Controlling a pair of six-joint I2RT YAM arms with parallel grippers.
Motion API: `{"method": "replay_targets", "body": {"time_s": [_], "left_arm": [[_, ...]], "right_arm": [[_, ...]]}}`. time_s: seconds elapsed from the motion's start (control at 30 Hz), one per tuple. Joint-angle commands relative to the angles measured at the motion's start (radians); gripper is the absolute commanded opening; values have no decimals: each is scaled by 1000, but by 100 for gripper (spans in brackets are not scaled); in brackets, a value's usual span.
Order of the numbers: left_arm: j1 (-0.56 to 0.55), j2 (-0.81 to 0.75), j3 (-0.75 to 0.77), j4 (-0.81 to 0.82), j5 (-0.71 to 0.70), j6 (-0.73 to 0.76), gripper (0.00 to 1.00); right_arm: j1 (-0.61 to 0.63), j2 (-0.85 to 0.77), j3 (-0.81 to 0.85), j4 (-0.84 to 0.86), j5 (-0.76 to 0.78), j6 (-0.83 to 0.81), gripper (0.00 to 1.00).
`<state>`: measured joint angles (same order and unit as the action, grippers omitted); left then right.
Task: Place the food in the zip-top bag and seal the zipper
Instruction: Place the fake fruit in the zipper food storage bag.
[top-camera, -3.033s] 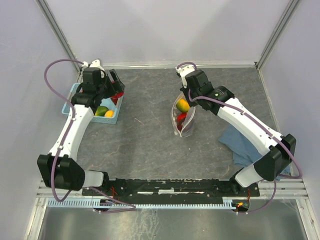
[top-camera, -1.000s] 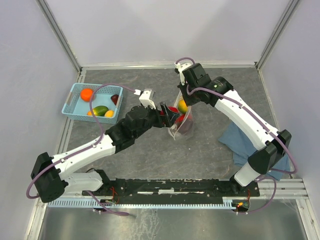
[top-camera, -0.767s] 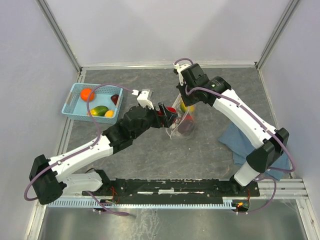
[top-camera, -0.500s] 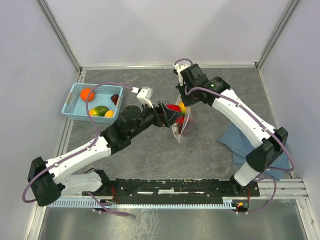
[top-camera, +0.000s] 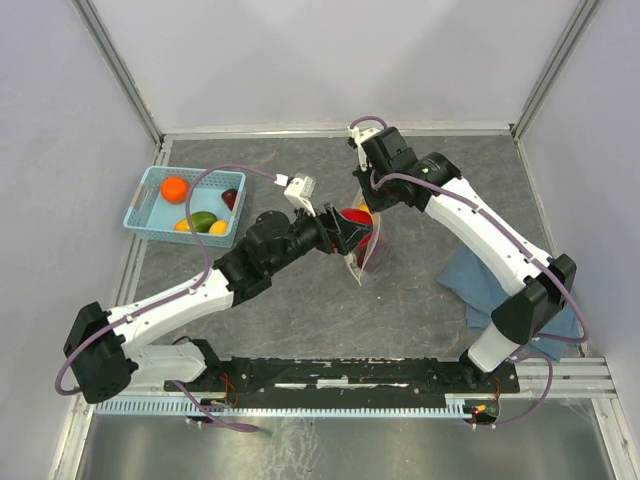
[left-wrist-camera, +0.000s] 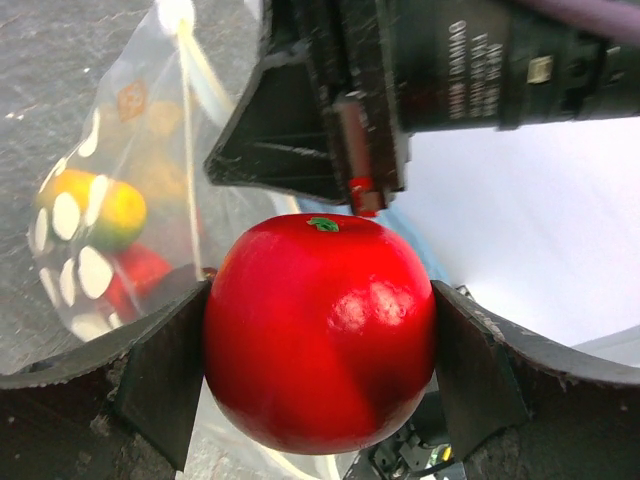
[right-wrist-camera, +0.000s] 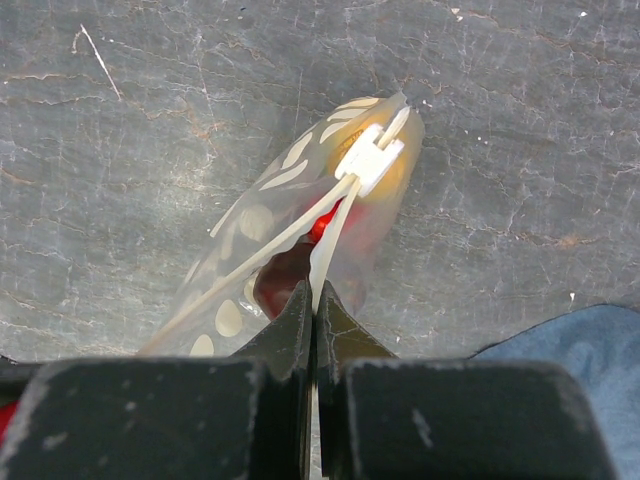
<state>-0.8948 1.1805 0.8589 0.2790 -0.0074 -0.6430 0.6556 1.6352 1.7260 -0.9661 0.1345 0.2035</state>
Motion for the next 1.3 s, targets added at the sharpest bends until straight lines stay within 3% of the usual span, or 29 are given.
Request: {"method": "replay_targets", "body": {"time_s": [0.0,0.5,1.0,1.27], "left_arm": [[-6,4,-20,10,-87,-8,38],[-37,69,105,-330,-433,82,38],[-124,55,69,-142,-408,263,43],[-131,96,68,-164,-508,304,43]], "right_arm": [[-2,-17,46,10,6,1,1],[-3,-28,29,26,-54,5,1],[-2,-38,10,49,-92,16,1],[-3,-45,6,51,-108,16,2]]}}
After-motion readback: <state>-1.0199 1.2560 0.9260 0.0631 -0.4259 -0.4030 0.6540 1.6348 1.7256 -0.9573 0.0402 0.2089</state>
